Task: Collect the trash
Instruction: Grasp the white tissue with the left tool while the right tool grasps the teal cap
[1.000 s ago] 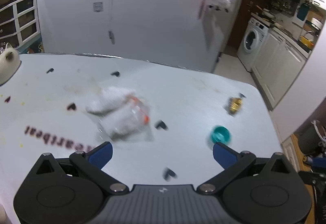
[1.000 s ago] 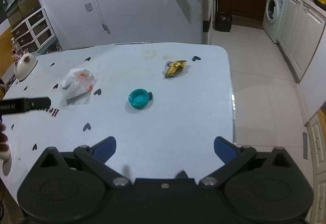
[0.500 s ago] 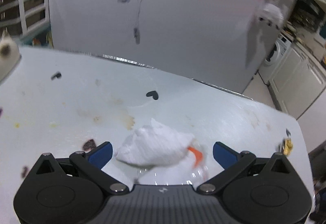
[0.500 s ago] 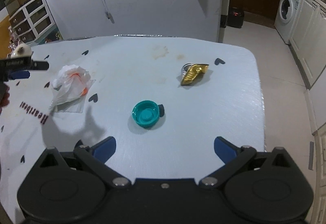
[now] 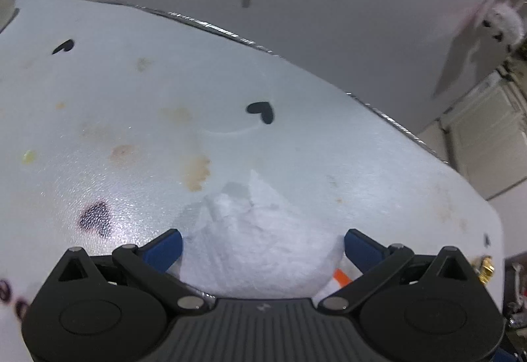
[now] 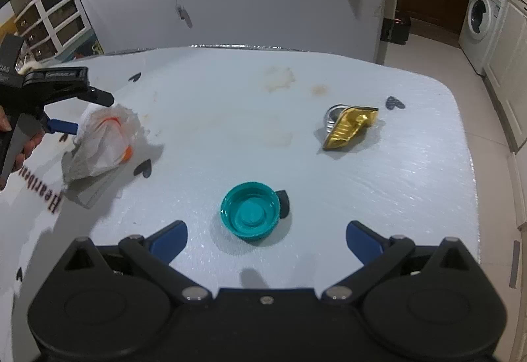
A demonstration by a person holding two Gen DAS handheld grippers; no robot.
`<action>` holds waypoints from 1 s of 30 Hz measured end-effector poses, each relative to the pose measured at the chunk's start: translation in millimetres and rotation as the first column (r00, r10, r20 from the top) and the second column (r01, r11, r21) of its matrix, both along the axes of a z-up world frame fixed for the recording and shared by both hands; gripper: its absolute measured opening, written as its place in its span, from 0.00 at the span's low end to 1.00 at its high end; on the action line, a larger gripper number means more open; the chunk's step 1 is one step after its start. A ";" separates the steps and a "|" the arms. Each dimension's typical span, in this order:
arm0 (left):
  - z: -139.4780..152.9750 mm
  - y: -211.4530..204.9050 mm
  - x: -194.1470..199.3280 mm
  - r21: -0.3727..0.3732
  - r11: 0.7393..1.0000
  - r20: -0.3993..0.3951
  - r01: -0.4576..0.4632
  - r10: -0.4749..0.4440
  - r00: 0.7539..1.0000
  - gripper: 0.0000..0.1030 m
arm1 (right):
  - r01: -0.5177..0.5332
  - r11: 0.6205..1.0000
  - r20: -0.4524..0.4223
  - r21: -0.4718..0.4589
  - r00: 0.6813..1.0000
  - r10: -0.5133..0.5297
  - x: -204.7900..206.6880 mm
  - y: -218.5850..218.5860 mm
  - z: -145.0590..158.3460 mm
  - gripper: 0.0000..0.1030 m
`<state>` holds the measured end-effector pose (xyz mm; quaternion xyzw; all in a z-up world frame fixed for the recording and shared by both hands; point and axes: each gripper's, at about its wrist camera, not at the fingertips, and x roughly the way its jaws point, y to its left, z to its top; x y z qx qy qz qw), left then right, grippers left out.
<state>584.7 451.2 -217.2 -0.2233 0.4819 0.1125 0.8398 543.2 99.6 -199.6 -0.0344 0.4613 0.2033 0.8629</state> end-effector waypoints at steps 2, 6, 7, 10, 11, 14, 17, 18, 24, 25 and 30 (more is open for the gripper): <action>-3.0 -0.4 0.7 0.016 0.999 -0.012 -0.029 0.030 0.999 0.99 | -0.002 1.000 0.000 -0.005 1.000 0.002 3.0 3.8 -4.1 1.00; -5.1 -1.6 4.1 0.074 0.996 -0.018 -0.052 0.053 0.998 0.94 | -0.004 1.000 0.000 -0.018 1.000 0.004 9.0 11.4 -11.8 1.00; -4.9 -1.9 4.8 0.082 0.995 -0.015 -0.054 0.055 0.998 0.93 | -0.006 1.000 -0.002 -0.022 1.000 0.006 10.6 12.8 -13.5 1.00; -1.6 -3.6 3.0 0.116 0.991 -0.008 -0.067 0.069 0.998 0.81 | -0.012 1.000 -0.014 -0.027 1.000 0.011 15.3 19.2 -19.1 0.92; -0.8 -4.1 3.0 0.123 0.990 -0.007 -0.067 0.069 0.998 0.74 | -0.011 1.000 -0.015 -0.029 1.000 0.010 16.4 21.6 -20.7 0.84; 1.7 -5.7 -0.3 0.134 0.989 0.001 -0.065 0.065 0.998 0.56 | -0.011 1.000 -0.046 -0.007 0.999 0.011 19.8 26.2 -25.4 0.75; 3.9 -6.1 -4.8 0.147 0.986 0.006 -0.076 0.076 0.997 0.43 | -0.024 0.999 -0.042 -0.022 0.999 0.023 19.1 33.7 -28.6 0.67; 4.7 -5.4 -7.6 0.147 0.986 0.011 -0.084 0.083 0.996 0.37 | -0.024 0.999 -0.028 -0.038 0.999 0.023 18.2 36.1 -28.8 0.63; 12.1 -9.0 -20.6 0.183 0.979 0.023 -0.090 0.087 0.996 0.25 | -0.041 0.996 -0.006 -0.079 0.999 0.040 16.7 40.7 -27.7 0.49; 14.0 -10.4 -24.7 0.189 0.978 0.026 -0.087 0.083 0.996 0.25 | -0.045 0.996 -0.008 -0.079 0.999 0.044 15.5 39.9 -27.4 0.49; 21.5 -20.9 -46.7 0.210 0.976 0.032 -0.065 0.059 0.998 0.24 | -0.061 0.995 -0.022 -0.079 0.998 0.060 6.5 37.3 -26.9 0.49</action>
